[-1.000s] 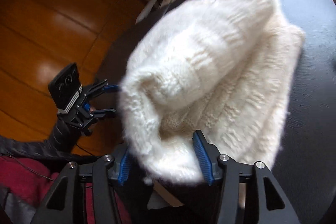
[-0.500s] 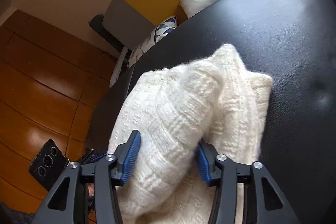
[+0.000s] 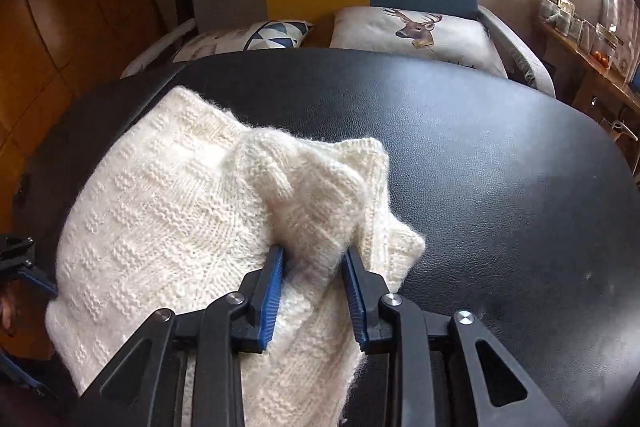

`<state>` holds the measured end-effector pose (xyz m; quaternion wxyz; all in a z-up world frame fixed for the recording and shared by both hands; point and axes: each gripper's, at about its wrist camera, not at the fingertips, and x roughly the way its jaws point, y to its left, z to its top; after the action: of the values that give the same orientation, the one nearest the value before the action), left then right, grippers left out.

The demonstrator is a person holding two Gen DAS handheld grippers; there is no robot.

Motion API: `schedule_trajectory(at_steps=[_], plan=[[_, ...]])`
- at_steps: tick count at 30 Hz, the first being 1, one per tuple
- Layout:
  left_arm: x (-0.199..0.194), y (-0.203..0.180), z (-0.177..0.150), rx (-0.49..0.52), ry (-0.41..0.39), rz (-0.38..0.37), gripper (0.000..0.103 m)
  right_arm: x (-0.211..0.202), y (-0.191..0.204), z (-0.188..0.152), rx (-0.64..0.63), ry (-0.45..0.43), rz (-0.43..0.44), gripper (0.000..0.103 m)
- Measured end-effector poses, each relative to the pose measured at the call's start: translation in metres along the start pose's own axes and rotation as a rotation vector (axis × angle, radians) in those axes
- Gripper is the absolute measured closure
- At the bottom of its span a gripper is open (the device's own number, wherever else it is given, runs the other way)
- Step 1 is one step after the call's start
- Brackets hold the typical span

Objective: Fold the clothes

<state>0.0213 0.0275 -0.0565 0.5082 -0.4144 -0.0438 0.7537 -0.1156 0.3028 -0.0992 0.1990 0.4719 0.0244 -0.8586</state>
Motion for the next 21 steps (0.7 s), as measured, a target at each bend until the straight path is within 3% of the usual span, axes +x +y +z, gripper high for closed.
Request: schedule_trajectory(at_steps=[3, 6, 11, 16, 18, 21], plan=[[-0.01, 0.005, 0.027, -0.05, -0.105, -0.004, 0.026, 0.001, -0.014, 0.0, 0.102, -0.008, 0.077, 0.074], [0.001, 0.015, 0.046, -0.094, -0.133, 0.042, 0.026, -0.015, -0.026, -0.001, 0.16, -0.034, 0.168, 0.071], [0.026, 0.029, 0.055, -0.132, -0.106, 0.11, 0.026, -0.062, -0.03, -0.023, 0.169, -0.029, 0.51, 0.062], [0.039, 0.031, 0.054, -0.15, -0.1, 0.137, 0.026, -0.08, -0.003, -0.063, 0.071, 0.057, 0.671, 0.047], [0.044, 0.029, 0.056, -0.148, -0.094, 0.147, 0.026, -0.072, 0.007, -0.069, 0.051, 0.069, 0.684, 0.047], [0.054, 0.026, 0.063, -0.149, -0.081, 0.153, 0.026, -0.057, 0.013, -0.071, 0.071, 0.092, 0.81, 0.047]])
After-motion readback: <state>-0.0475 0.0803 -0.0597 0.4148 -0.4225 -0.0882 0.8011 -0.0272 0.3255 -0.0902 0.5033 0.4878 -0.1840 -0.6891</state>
